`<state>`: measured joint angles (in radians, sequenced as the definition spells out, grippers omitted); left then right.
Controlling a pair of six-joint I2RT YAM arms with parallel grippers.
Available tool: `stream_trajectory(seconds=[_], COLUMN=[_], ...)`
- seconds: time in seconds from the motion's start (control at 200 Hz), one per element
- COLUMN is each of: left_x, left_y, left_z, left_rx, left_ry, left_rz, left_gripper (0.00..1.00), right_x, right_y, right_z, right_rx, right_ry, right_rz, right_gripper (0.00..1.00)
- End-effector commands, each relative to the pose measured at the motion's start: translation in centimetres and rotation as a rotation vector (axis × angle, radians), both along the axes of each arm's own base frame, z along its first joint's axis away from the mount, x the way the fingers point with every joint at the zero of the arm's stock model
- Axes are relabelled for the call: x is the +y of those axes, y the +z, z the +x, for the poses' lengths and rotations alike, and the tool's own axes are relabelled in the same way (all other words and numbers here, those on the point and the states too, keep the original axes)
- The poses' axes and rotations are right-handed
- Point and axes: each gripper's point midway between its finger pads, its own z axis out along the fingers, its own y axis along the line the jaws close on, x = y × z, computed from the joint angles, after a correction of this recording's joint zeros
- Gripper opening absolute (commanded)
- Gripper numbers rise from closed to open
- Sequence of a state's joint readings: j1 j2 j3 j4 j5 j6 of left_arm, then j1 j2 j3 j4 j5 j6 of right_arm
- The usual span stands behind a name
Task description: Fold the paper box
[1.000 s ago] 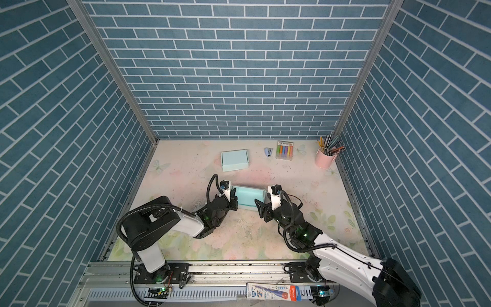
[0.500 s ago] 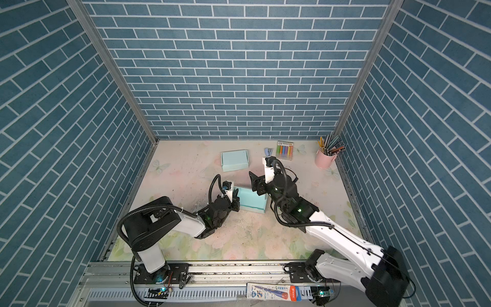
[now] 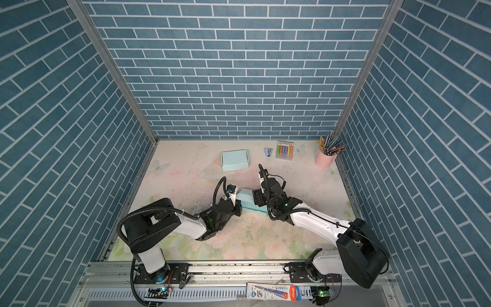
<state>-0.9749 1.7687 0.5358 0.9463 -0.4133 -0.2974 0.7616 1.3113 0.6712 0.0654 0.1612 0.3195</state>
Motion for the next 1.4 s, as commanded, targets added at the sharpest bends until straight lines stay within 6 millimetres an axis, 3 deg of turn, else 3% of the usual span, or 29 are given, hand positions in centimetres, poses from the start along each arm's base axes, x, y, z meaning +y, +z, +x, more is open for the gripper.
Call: stream_trajectory(seconds=[0.0,0.255,0.44,0.59,0.695,0.86,1.045,1.15,1.25,1.395], left_x=[-0.1,0.9,1.3,2.5,2.8,3.4,3.8,2.2,0.8,-0.3], left_y=[0.0,-0.9,-1.9,-0.8,1.9,6.1,8.5,7.6,5.1,2.4], left_z=[-2.1,-7.3,-11.6,-13.3,-13.3,-11.2,-4.9,-2.5,-0.3,1.7], left_rx=[0.059,0.254,0.371,0.377,0.338,0.251,0.275,0.321,0.382,0.421], left_ry=[-0.067,-0.211,-0.325,-0.38,-0.39,-0.374,-0.281,-0.288,-0.272,-0.252], left_rz=[-0.013,0.01,0.075,0.13,0.125,0.015,-0.037,0.002,0.045,0.053], left_gripper=[0.33,0.74,0.81,0.85,0.86,0.88,0.88,0.88,0.83,0.71], right_x=[0.3,0.4,0.2,-0.1,-0.1,-0.1,-0.7,-1.1,-1.3,-3.1], right_y=[-0.8,-2.2,-3.1,-3.8,-4.7,-5.7,-6.9,-6.3,-4.1,-1.3], right_z=[-0.1,-0.1,-0.3,-0.8,-1.2,-1.6,-2.1,-2.0,-2.2,-3.4], right_rx=[0.039,0.065,0.079,0.086,0.109,0.13,0.152,0.145,0.128,0.198], right_ry=[-0.018,-0.019,-0.017,-0.006,0.012,0.021,0.032,0.023,-0.012,-0.105], right_rz=[0.035,0.024,0.006,-0.005,-0.016,-0.027,-0.121,-0.147,-0.088,0.161], right_gripper=[0.73,0.73,0.72,0.7,0.69,0.69,0.69,0.69,0.75,0.82])
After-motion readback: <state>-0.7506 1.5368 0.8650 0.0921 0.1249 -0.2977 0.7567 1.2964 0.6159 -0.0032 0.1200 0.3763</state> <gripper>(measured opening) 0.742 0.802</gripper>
